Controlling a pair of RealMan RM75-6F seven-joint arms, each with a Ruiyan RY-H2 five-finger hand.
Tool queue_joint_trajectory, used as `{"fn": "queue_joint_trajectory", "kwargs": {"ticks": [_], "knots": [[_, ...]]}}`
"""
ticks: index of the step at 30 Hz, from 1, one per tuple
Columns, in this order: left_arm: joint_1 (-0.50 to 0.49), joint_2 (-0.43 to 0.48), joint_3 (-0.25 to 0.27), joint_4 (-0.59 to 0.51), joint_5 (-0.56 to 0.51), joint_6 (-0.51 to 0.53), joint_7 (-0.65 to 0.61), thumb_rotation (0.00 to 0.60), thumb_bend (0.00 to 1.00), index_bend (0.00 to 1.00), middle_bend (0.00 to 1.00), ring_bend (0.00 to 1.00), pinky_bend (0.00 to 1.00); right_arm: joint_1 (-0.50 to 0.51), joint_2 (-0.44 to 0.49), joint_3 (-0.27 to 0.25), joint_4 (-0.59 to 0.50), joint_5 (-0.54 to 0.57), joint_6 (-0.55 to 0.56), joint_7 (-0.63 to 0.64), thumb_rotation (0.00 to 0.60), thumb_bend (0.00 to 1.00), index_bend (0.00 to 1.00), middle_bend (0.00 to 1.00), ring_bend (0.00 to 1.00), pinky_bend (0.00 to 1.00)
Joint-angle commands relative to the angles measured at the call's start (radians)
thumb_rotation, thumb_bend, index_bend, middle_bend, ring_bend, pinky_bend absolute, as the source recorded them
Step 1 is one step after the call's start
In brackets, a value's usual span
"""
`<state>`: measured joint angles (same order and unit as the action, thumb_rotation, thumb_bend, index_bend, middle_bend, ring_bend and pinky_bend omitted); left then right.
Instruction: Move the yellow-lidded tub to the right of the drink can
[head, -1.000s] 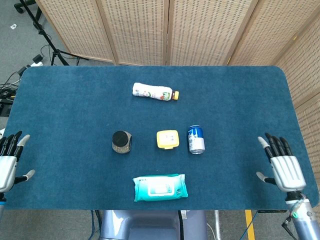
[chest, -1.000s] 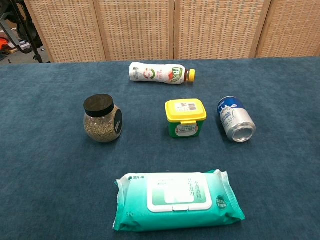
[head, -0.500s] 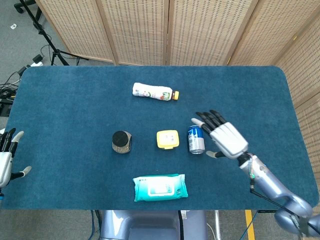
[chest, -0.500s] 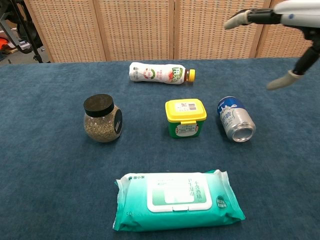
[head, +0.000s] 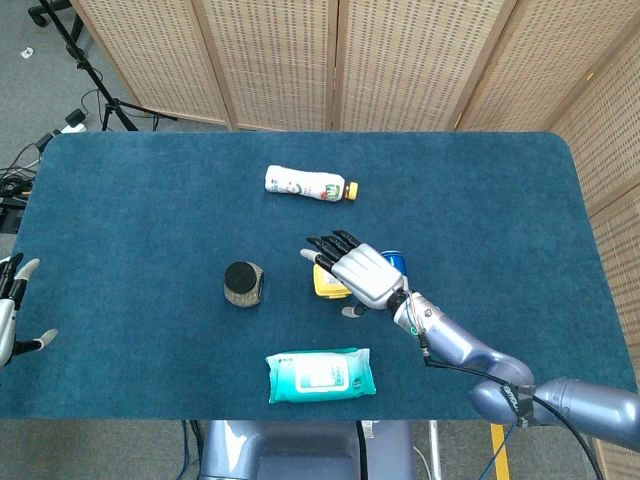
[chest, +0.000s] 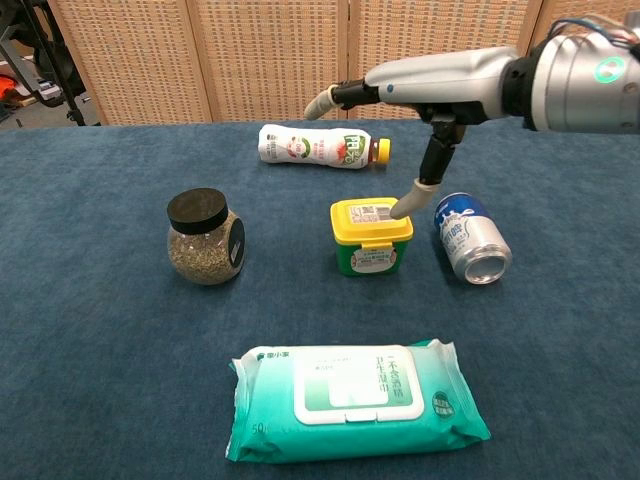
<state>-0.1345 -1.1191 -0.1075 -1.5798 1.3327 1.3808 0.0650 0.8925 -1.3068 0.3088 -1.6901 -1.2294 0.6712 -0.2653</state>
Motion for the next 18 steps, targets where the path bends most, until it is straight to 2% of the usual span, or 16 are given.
{"fn": "queue_joint_trajectory", "kwargs": {"ticks": [1,7,14,18], "knots": [[-0.001,0.003,0.0,0.002,-0.004,-0.007,-0.008,0.6,0.0,0.0,0.0,0.0,0.0,0.062,-0.072,-0.002,0.061,0.099,-0.021,-0.075,0.6,0.0,0.0,0.0,0.0,0.0],[-0.003,0.01,-0.003,0.007,-0.013,-0.017,-0.029,0.6,0.0,0.0,0.0,0.0,0.0,0.106,-0.116,-0.038,0.117,0.209,-0.026,-0.146,0.6,0.0,0.0,0.0,0.0,0.0],[-0.007,0.014,-0.005,0.015,-0.022,-0.029,-0.045,0.6,0.0,0.0,0.0,0.0,0.0,0.145,-0.123,-0.107,0.149,0.341,-0.048,-0.196,0.6,0.0,0.0,0.0,0.0,0.0],[-0.009,0.015,-0.005,0.015,-0.026,-0.034,-0.046,0.6,0.0,0.0,0.0,0.0,0.0,0.155,-0.146,-0.127,0.173,0.358,-0.032,-0.19,0.6,0.0,0.0,0.0,0.0,0.0]]}}
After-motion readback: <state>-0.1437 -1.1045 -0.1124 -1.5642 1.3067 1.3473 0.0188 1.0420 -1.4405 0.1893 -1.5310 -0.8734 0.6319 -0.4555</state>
